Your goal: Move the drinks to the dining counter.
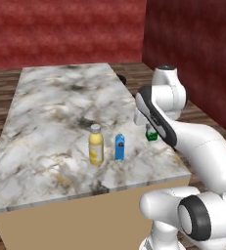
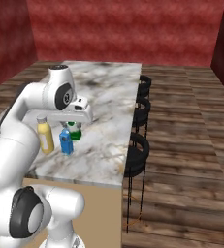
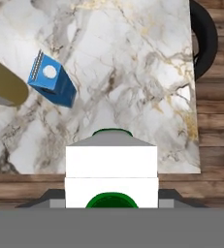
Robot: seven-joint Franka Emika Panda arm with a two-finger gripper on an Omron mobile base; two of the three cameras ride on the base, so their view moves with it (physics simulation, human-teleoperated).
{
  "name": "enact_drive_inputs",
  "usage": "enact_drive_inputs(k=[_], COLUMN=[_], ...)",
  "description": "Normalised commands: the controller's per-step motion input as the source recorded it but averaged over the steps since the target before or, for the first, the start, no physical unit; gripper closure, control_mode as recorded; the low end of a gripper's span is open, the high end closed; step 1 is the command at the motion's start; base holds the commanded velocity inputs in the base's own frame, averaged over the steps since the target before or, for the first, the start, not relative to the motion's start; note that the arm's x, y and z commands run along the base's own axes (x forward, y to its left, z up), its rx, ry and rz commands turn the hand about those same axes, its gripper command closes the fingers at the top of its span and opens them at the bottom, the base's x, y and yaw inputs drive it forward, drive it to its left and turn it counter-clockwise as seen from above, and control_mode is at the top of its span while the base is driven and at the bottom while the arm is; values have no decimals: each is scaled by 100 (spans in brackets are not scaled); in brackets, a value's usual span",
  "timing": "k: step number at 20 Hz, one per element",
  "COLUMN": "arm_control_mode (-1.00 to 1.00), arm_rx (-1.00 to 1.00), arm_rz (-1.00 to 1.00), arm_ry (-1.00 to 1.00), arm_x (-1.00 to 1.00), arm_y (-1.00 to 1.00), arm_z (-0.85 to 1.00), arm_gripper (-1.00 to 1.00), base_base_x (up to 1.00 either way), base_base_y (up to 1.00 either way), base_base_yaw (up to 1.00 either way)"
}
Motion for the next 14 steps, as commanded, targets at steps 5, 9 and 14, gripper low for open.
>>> enact_drive_inputs(k=[5, 9, 14], arm_control_mode=[-100, -100, -100], arm_rx=[0, 2, 2], arm_rz=[0, 0, 0], arm_ry=[7, 10, 6], arm_x=[6, 1, 0], arm_y=[0, 0, 0], arm_z=[-16, -22, -20], arm_gripper=[100, 100, 100], base_base_x=[0, 0, 0], base_base_y=[0, 0, 0], base_base_yaw=[0, 0, 0])
